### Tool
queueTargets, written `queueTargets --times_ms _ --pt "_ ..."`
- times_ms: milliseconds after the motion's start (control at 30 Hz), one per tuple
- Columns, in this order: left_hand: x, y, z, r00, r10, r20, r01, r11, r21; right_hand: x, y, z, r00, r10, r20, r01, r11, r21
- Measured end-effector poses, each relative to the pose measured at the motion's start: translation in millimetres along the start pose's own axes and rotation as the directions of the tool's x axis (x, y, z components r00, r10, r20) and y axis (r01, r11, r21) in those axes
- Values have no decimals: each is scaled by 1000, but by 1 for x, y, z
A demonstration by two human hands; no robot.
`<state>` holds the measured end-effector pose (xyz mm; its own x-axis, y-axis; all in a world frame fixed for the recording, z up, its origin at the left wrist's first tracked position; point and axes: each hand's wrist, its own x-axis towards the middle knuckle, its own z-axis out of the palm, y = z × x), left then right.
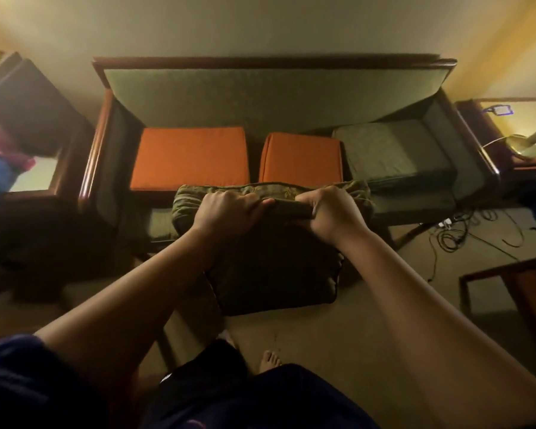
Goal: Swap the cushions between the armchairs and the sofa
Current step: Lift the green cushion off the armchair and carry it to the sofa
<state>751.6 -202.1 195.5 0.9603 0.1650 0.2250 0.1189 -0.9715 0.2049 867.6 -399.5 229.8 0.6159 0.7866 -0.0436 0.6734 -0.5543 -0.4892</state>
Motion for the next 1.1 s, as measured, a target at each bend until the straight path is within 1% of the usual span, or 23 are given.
queueTargets --times_ms 100,200,267,367,467,567,667,733,800,900,967,1033,1100 --pt "54 -2 20 1000 4 6 -3 998 -66 40 35 -16 999 30 -20 -30 999 -30" --pt "107 -13 42 1000 24 1 -24 995 -97 84 69 -26 997 76 -14 -77 996 -54" --pt "146 -22 60 999 39 28 -36 992 -117 116 92 -32 991 132 -16 -133 990 -46" --pt "203 -35 85 997 56 56 -47 988 -144 163 131 -36 975 223 21 -222 973 -67" --pt "261 -48 103 992 75 99 -60 988 -145 211 159 -45 949 315 1 -314 946 -80" --pt "325 -67 117 986 80 144 -60 988 -139 264 185 -57 928 371 -16 -370 922 -115" --pt "382 -84 133 978 76 193 -59 994 -91 314 206 -69 912 410 19 -405 905 -129" --pt "415 -95 148 967 77 242 -55 994 -99 345 220 -75 915 399 66 -387 911 -145" --pt "442 -107 165 957 73 280 -33 989 -144 370 232 -70 931 351 99 -332 929 -164" --pt "480 -135 192 936 31 351 51 973 -223 416 258 -53 955 289 67 -269 939 -215" --pt "492 -159 210 902 -43 430 140 971 -195 443 274 -37 952 301 55 -281 932 -229" --pt "489 -187 223 859 -137 494 228 965 -129 467 285 -18 942 316 110 -286 931 -228" --pt "467 -217 233 817 -220 533 317 943 -98 483 283 9 937 300 179 -270 947 -176"
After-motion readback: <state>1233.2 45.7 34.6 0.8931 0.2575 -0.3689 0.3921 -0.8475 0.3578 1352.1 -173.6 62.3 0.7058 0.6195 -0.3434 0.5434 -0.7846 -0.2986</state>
